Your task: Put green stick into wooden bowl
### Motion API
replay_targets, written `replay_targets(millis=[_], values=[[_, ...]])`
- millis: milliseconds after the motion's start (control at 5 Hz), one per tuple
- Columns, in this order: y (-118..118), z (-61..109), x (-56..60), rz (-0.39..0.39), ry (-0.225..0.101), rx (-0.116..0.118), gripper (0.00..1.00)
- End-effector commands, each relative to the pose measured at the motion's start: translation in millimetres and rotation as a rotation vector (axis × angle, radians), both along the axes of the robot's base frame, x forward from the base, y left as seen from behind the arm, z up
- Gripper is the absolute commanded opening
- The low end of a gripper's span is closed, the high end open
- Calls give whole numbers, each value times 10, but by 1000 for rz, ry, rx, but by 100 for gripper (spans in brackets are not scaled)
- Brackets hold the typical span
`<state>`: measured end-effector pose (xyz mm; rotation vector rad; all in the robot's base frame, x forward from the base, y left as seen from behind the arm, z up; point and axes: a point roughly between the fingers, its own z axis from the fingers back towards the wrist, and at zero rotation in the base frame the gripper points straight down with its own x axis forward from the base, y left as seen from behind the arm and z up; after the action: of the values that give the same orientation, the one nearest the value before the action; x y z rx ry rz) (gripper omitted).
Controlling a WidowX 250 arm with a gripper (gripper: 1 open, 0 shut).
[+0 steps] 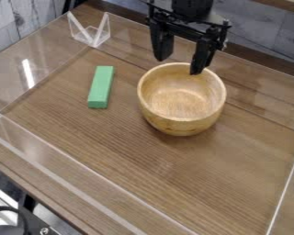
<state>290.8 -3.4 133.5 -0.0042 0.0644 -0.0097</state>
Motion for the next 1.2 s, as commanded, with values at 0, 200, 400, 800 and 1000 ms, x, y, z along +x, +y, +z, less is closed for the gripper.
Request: replay_targets(millis=[0,200,400,800,1000], values=[[102,-43,-32,18,6,2,100],[370,-79,-135,68,-7,10,100],[690,-95,-268,85,-31,18,100],[1245,-151,-327,196,-75,35,100],[1386,-229,-333,317,-88,30,100]])
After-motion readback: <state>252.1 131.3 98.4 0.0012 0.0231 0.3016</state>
